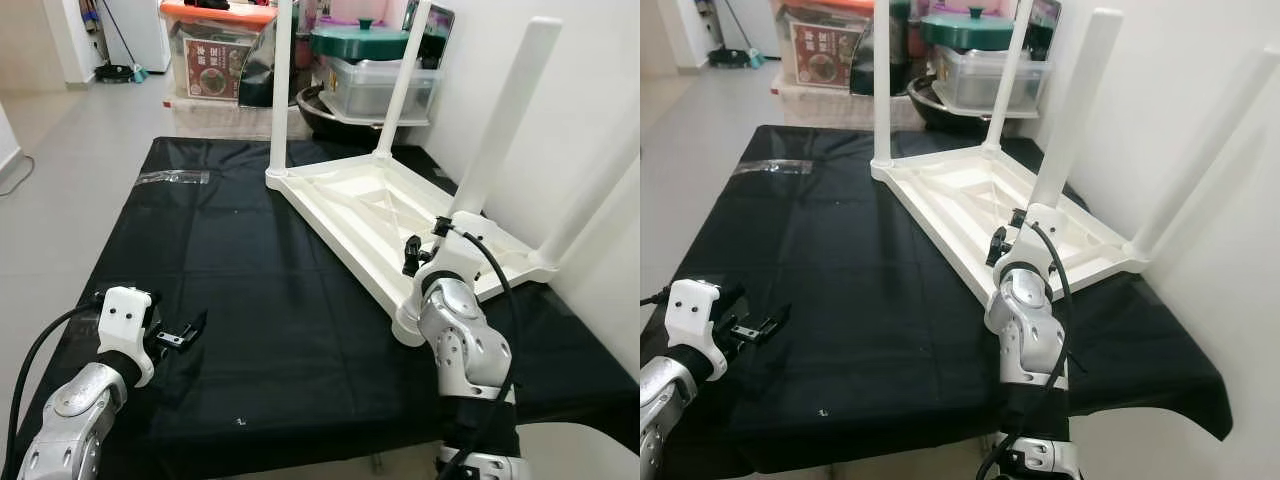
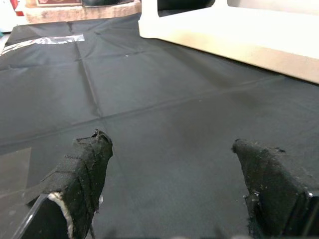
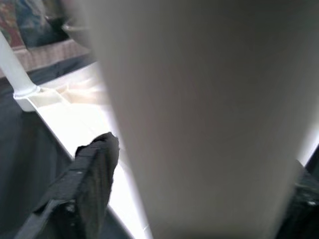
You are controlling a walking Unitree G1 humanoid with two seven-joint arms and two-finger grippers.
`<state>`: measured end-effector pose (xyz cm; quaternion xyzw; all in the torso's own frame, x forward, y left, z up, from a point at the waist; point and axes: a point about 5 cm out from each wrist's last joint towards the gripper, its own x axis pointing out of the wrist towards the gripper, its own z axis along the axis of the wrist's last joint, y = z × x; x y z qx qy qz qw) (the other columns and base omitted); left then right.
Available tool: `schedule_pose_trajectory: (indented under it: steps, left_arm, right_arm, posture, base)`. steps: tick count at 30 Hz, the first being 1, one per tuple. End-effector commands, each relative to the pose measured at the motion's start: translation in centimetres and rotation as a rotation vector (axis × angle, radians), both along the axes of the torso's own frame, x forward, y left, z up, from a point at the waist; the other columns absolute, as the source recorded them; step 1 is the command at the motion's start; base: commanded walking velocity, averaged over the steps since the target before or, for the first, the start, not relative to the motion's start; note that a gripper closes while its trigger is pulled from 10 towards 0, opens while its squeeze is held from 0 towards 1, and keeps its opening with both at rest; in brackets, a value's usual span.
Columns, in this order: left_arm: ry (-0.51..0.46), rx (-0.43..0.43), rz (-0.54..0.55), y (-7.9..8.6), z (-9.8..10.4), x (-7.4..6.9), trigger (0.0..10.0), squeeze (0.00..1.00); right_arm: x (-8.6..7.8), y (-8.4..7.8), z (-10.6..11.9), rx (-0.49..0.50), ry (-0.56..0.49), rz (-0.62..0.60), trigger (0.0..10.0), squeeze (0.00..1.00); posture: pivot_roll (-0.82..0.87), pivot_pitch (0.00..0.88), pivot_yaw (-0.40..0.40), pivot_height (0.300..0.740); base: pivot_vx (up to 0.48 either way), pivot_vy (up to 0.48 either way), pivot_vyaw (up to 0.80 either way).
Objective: Building children table
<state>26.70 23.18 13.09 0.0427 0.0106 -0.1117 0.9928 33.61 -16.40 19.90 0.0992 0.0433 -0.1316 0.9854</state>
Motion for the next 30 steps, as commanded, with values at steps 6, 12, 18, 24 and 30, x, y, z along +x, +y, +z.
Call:
schedule_pose_trajectory:
  steps: [6,12,18,24,30]
  left_arm:
    - [0.016,0.02,-0.02,-0.2,-0.3,0.1,10.0,0.0]
    - [0.014,0.024,-0.032,-0.4,-0.3,0.3,10.0,0.0]
    - [0.011,0.027,-0.038,-0.4,-0.2,0.4,10.0,0.0]
    - [0.008,0.03,-0.04,-0.2,-0.1,0.2,10.0,0.0]
    - [0.009,0.032,-0.041,-0.2,-0.2,0.0,10.0,0.0]
  right_arm:
    - [-0.3,-0.6,4.9,0.043,-0.25,0.297,10.0,0.0]
    - [-1.0,-0.6,4.7,-0.04,-0.263,0.678,10.0,0.0]
    - [-1.3,0.9,2.8,-0.104,-0.197,0.977,10.0,0.0]
    - [-0.8,2.2,2.9,-0.093,-0.213,1.172,10.0,0.0]
    - [-0.2,3.1,3.5,-0.115,-0.246,1.232,10.0,0.0]
  posture:
    - [0.07,0.0,-0.092,0.74]
    - [0.07,0.0,-0.095,0.74]
    - [0.08,0.0,-0.104,0.74]
    - [0.1,0.0,-0.12,0.74]
    - [0.11,0.0,-0.126,0.74]
  base:
    - [0.0,0.0,0.0]
    - [0.0,0.0,0.0]
    - [0.0,0.0,0.0]
    - [0.0,0.0,0.0]
    - [0.0,0.0,0.0]
